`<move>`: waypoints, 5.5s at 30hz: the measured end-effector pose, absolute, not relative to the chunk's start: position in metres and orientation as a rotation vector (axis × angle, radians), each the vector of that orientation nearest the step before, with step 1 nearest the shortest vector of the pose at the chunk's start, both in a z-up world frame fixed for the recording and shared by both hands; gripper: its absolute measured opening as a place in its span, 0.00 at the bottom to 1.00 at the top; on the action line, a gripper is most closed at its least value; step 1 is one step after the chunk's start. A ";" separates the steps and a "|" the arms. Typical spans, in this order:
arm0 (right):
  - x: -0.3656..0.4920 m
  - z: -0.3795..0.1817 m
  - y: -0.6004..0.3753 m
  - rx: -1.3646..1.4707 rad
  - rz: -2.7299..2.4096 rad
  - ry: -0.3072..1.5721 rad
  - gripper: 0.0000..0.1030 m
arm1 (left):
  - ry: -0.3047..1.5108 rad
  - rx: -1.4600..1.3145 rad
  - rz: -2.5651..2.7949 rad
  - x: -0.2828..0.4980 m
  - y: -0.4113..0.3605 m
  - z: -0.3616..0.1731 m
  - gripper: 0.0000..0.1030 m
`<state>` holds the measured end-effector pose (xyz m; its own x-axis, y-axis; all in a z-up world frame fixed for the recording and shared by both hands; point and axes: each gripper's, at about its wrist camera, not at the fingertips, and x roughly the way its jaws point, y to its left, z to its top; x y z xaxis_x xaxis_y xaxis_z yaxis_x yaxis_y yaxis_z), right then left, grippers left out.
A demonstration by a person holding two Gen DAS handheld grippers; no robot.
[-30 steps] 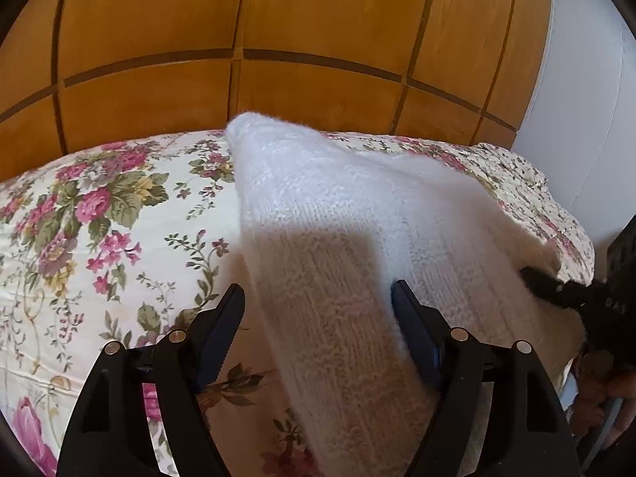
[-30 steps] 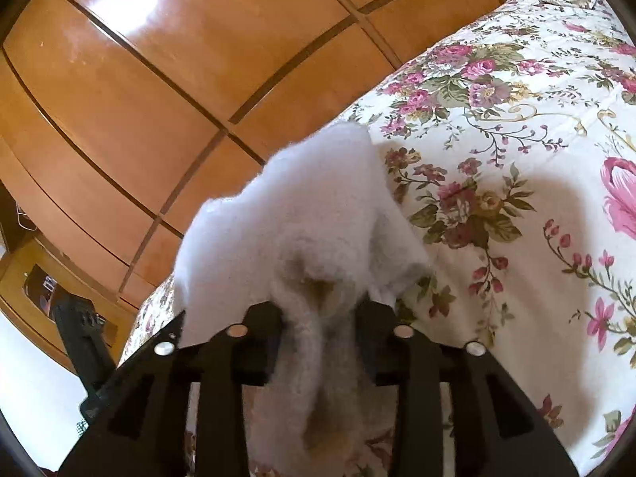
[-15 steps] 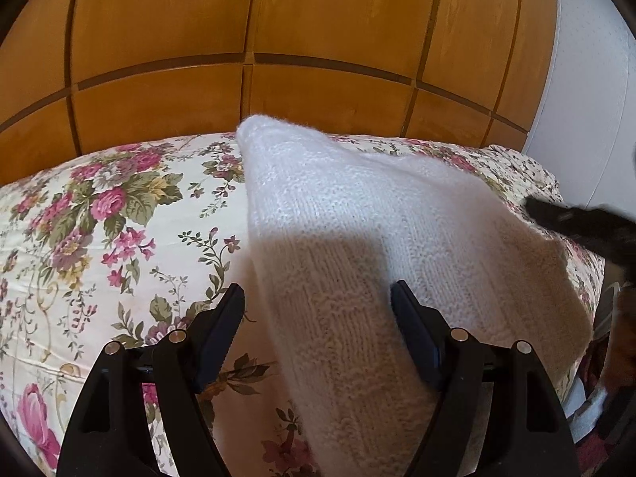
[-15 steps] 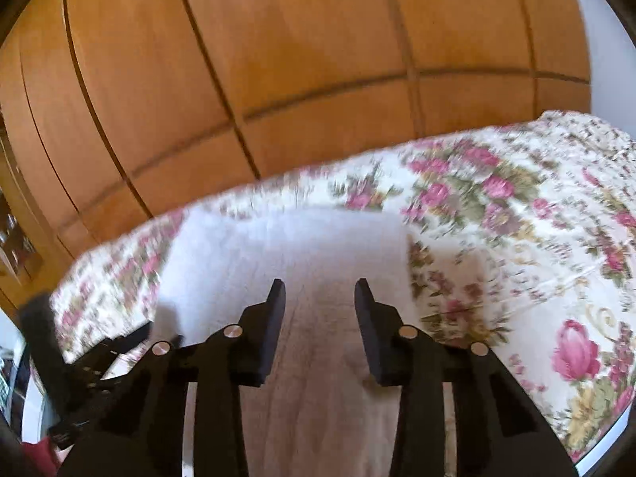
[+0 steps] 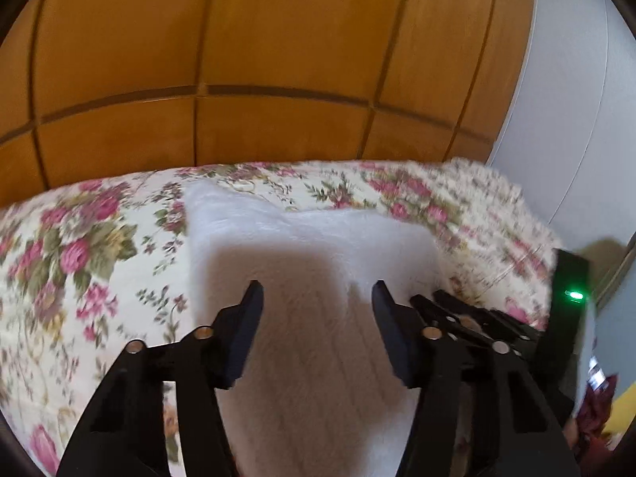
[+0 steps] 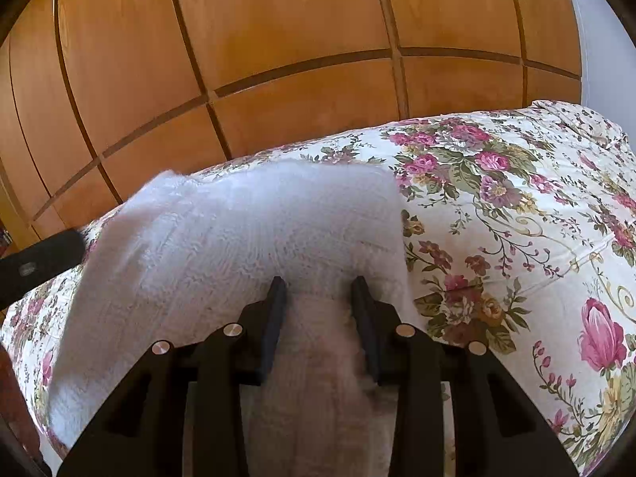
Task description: Fold small clothes
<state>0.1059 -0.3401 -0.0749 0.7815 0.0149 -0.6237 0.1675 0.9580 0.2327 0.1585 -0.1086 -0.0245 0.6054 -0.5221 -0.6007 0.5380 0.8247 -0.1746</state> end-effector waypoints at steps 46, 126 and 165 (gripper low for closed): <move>0.080 -0.060 -0.327 0.257 -0.142 0.724 0.53 | 0.804 -0.194 -0.586 0.148 -0.051 -0.090 0.91; 0.111 -0.096 -0.386 0.832 0.151 0.804 0.84 | 1.015 -0.369 -0.845 0.179 -0.060 -0.108 0.94; 0.094 -0.059 -0.327 0.544 0.124 0.682 0.45 | 0.858 -0.122 -0.735 0.153 -0.069 -0.076 0.56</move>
